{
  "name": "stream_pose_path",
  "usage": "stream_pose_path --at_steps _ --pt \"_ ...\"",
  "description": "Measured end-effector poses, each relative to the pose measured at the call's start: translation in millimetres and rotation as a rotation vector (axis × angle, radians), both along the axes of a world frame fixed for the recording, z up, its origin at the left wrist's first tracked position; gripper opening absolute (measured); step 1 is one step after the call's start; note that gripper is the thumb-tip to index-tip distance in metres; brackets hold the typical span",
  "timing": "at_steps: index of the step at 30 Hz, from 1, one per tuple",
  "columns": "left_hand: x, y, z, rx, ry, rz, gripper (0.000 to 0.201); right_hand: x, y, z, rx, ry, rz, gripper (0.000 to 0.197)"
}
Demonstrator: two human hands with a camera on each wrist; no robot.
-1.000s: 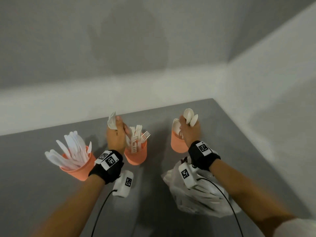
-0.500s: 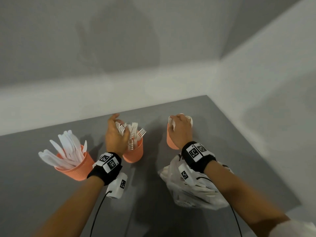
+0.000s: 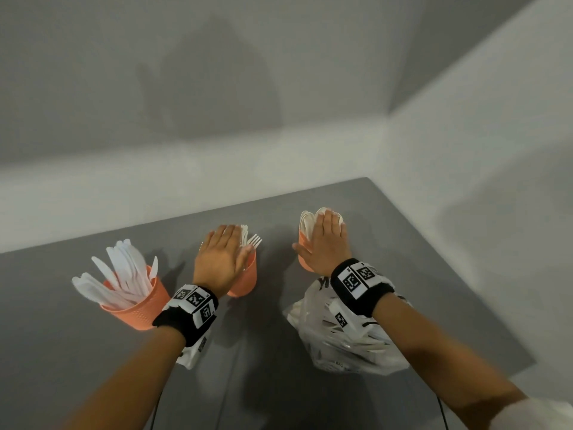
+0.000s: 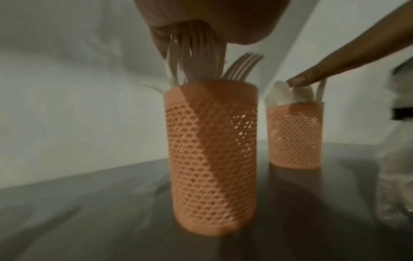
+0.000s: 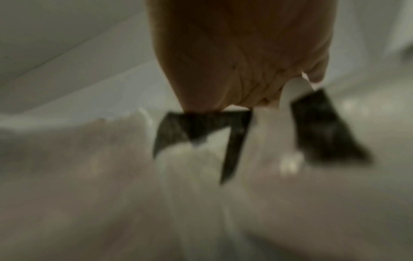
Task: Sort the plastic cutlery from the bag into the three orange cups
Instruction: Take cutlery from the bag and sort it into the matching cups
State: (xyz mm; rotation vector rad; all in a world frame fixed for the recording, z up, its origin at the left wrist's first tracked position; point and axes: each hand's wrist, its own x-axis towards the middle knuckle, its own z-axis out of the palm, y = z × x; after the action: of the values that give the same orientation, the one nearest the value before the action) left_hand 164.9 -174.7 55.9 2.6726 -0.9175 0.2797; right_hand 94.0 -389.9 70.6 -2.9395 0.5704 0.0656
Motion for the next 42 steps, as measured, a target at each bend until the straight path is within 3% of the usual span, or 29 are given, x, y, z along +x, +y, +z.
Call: stream_pose_path --at_steps 5,8,10,12,14,16,18,22,26,28,36,42 --pt "-0.2 -10.3 9.6 0.125 0.170 0.081 0.118 5.6 -7.8 16.1 0.208 0.090 0.000 0.099" --pt "-4.9 -15.2 19.4 0.248 0.208 0.155 0.107 -1.1 -12.9 25.8 0.315 0.039 0.005 0.092" --pt "-12.9 -15.6 29.3 0.220 0.175 0.176 0.104 -11.5 -14.2 37.9 0.313 -0.063 -0.009 0.090" --pt "-24.9 -16.9 38.2 0.028 0.067 0.111 0.093 -26.7 -12.7 53.5 0.329 -0.182 0.062 0.066" --pt "-43.2 -25.8 45.5 -0.274 0.039 -0.029 0.072 -47.7 -6.8 68.1 0.475 -0.207 0.143 0.021" --pt "-66.4 -40.1 52.9 -0.453 0.157 -0.146 0.047 -69.8 -0.9 78.2 0.571 0.010 0.228 0.029" --pt "-87.0 -54.8 53.7 -0.498 0.280 -0.249 0.023 -87.4 3.1 72.7 0.533 0.310 0.249 0.030" --pt "-111.4 -74.3 31.4 -0.284 0.450 -0.342 0.015 -109.2 3.8 32.6 0.171 0.540 0.243 0.021" --pt "-128.4 -76.7 11.9 -0.012 0.649 -0.268 0.037 -122.2 -8.2 -2.4 0.169 0.536 0.120 0.069" --pt "-131.6 -74.9 9.2 0.035 0.758 -0.227 0.049 -125.3 -8.4 -11.6 0.191 0.535 0.119 0.080" --pt "-132.9 -78.4 27.9 -0.096 0.805 -0.211 0.055 -120.5 3.1 -25.2 0.060 0.443 0.168 0.063" --pt "-125.8 -72.8 32.9 -0.186 0.811 -0.185 0.050 -114.3 -6.7 -6.9 0.233 0.351 0.150 0.042"
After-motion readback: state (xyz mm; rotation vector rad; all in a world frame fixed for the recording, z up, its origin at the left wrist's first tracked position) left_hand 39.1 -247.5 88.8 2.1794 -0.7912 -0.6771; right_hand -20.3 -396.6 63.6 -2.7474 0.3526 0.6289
